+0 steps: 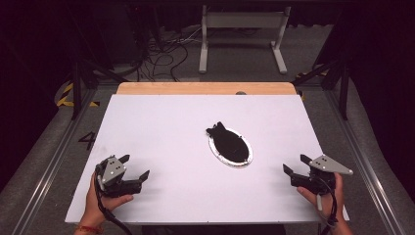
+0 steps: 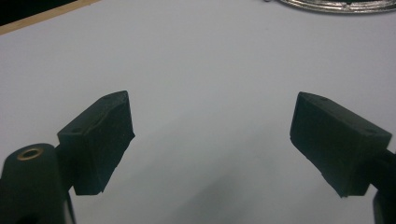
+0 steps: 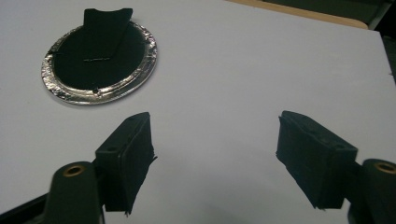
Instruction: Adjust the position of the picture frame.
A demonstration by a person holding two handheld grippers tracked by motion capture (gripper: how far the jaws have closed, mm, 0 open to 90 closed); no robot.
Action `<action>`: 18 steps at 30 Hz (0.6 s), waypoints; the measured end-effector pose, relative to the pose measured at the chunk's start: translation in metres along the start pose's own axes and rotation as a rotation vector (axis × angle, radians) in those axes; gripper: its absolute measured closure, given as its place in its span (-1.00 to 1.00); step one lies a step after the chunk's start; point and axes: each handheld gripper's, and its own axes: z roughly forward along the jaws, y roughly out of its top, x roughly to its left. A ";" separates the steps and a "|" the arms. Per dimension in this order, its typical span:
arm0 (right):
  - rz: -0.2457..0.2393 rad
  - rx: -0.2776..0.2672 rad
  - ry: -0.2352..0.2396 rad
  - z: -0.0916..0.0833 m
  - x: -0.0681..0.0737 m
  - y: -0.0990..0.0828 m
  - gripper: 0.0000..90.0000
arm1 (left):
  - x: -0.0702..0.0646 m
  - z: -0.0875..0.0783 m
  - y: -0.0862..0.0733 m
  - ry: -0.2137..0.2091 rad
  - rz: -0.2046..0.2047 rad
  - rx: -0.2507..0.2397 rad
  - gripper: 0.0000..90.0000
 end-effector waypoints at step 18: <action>-0.064 0.073 0.137 0.015 0.010 0.008 0.59 | -0.012 0.013 0.005 -0.174 0.051 0.038 0.29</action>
